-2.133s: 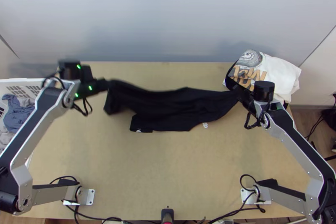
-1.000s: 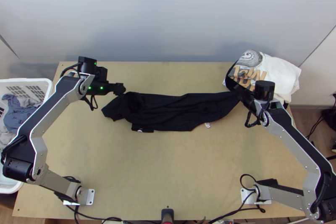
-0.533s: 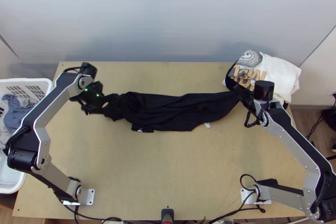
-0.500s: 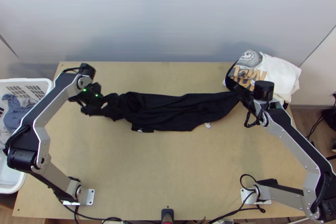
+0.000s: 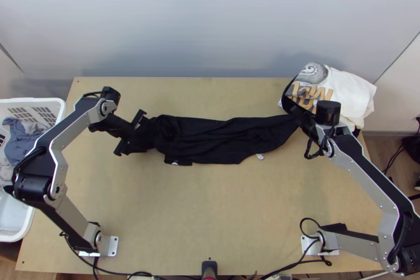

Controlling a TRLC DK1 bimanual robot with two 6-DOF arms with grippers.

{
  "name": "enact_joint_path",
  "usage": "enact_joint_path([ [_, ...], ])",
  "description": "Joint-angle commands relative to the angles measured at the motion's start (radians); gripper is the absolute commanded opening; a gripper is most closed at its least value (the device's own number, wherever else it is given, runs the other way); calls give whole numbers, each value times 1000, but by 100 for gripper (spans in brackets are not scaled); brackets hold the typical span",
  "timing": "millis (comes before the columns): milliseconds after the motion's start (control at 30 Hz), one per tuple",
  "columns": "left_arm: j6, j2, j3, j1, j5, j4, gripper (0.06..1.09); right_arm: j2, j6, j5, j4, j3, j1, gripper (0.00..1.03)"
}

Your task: Fold the t-shirt

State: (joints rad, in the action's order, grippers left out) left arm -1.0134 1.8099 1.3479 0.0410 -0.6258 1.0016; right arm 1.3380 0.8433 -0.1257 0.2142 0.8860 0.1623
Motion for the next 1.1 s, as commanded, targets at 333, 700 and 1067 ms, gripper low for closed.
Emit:
enact_joint_path([
  [333,-214,120,123,-75,121,29,102,18,0,-2,2,13,3,3],
  [700,-254,68,191,-98,155,69,102,26,7,-2,2,14,22,3],
  [1067,-274,144,209,-32,250,126,63,26,-3,-2,2,25,14,3],
])
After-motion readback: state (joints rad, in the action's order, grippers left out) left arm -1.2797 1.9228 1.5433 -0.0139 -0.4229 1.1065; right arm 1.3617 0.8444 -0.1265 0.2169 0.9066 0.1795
